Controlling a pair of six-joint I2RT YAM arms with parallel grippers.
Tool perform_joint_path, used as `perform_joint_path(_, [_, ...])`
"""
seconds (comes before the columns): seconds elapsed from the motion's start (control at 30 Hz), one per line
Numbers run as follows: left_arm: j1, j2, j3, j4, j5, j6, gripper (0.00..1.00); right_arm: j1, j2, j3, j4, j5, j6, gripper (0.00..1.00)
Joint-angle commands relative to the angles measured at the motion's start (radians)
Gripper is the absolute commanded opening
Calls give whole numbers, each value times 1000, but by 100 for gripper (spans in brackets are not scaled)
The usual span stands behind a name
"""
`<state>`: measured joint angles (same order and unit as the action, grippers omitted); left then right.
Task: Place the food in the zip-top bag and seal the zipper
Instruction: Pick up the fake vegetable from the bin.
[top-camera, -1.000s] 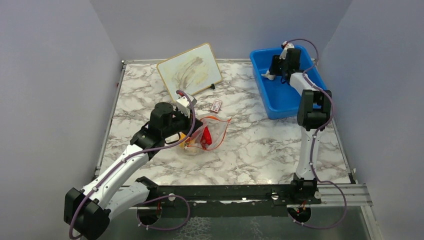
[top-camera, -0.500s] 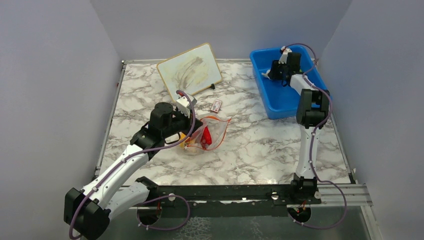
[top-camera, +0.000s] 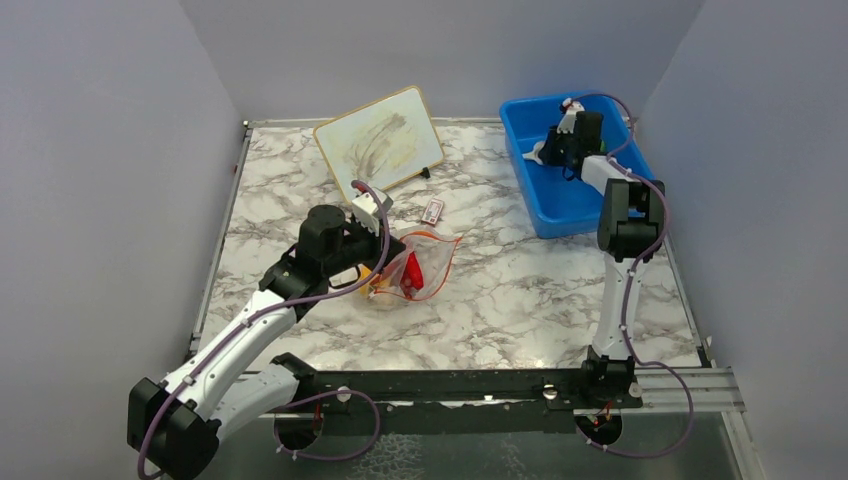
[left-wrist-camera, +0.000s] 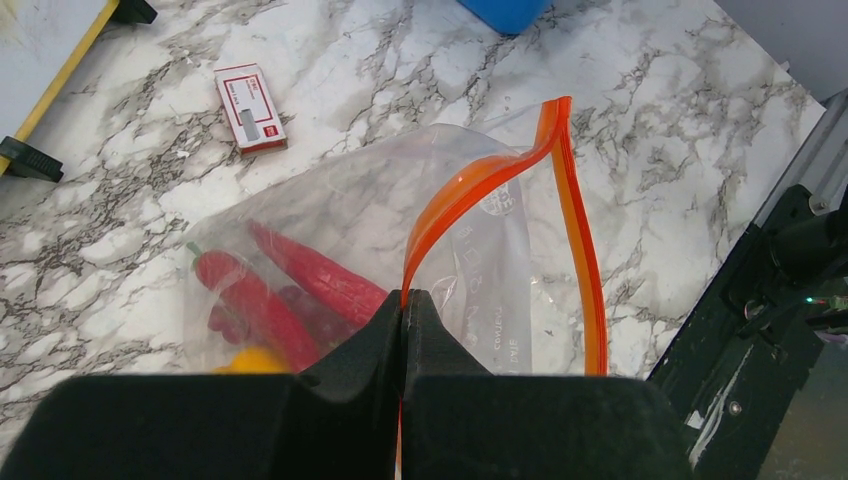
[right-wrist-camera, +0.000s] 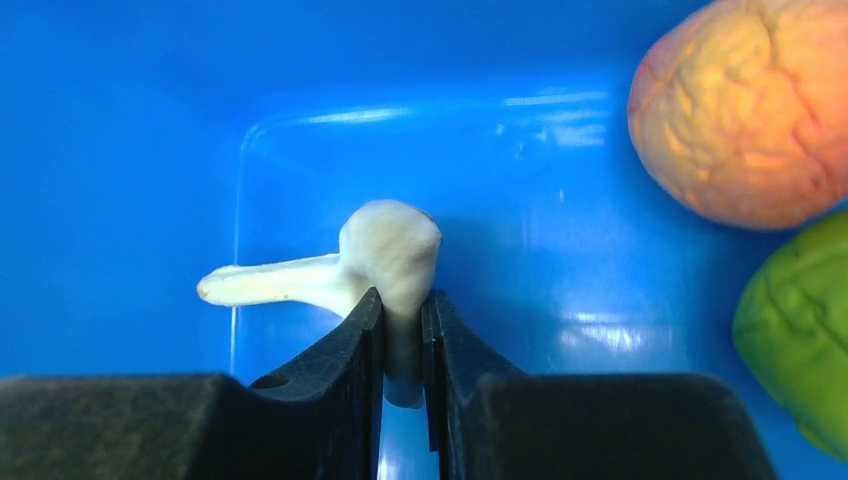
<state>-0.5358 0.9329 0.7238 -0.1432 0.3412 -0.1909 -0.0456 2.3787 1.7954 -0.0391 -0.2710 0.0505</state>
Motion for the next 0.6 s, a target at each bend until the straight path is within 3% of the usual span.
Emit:
perform_joint_path(0.0, [3,-25,-15,18,14,7,0,-8,-103,-103,7,5,53,16])
perform_joint_path(0.23, [3,-50,-18,16,4,10,0,-8,-297,-307,83,0,154,14])
perform_joint_path(0.57, [3,-75,-26,17,5,8,0,-7,-563,-474,46,-26,173,14])
